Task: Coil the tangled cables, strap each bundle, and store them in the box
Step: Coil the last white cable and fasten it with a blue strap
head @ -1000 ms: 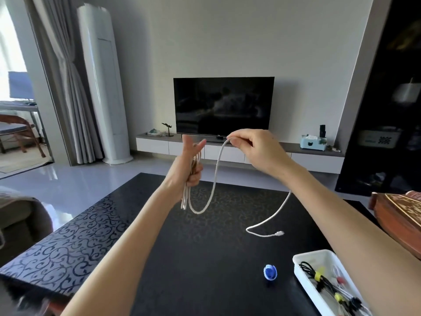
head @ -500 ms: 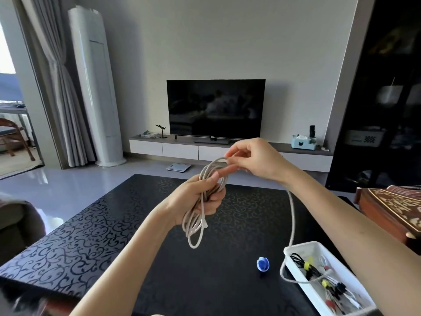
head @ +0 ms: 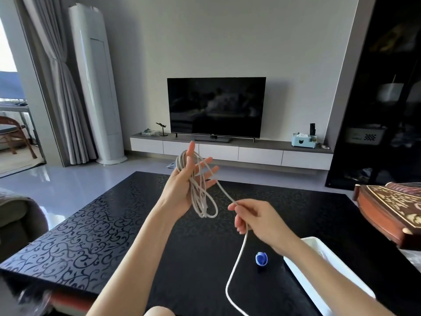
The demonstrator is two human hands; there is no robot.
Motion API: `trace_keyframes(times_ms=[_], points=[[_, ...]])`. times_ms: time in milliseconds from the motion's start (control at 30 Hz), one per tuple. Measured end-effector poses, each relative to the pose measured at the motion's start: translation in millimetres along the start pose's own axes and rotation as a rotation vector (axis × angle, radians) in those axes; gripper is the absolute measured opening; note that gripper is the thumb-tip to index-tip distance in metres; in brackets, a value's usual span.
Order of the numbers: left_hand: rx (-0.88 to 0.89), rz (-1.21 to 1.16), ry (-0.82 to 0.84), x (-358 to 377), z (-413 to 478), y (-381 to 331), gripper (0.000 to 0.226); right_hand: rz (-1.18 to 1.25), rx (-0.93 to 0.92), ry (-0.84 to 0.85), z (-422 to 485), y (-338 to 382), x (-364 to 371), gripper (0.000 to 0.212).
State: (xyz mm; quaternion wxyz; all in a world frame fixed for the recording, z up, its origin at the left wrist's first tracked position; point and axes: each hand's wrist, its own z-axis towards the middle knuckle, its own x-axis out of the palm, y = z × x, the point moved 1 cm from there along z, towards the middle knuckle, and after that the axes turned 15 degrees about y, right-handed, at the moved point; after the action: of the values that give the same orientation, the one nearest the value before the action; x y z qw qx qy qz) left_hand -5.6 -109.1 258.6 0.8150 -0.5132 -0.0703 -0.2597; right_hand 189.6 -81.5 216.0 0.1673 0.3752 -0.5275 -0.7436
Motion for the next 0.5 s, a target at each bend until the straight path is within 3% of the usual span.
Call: trace_keyframes(times_ms=[100,267,400,500], points=[[0.086,-0.118,-0.099,5.6,10.8,5.6,0.037,0.105,0.042,0.010,-2.5,-11.1,19.3,0.021],[0.132,-0.282,-0.424,6.8,20.5,23.4,0.030,0.108,0.115,0.038,-9.3,-22.0,28.8,0.023],[0.147,-0.364,-0.453,3.4,22.1,35.5,0.031,0.026,0.210,0.060,-16.5,-31.9,31.1,0.023],[0.145,-0.238,-0.535,-2.4,23.2,35.8,0.021,0.029,0.278,0.095,-29.9,-48.0,36.9,0.022]])
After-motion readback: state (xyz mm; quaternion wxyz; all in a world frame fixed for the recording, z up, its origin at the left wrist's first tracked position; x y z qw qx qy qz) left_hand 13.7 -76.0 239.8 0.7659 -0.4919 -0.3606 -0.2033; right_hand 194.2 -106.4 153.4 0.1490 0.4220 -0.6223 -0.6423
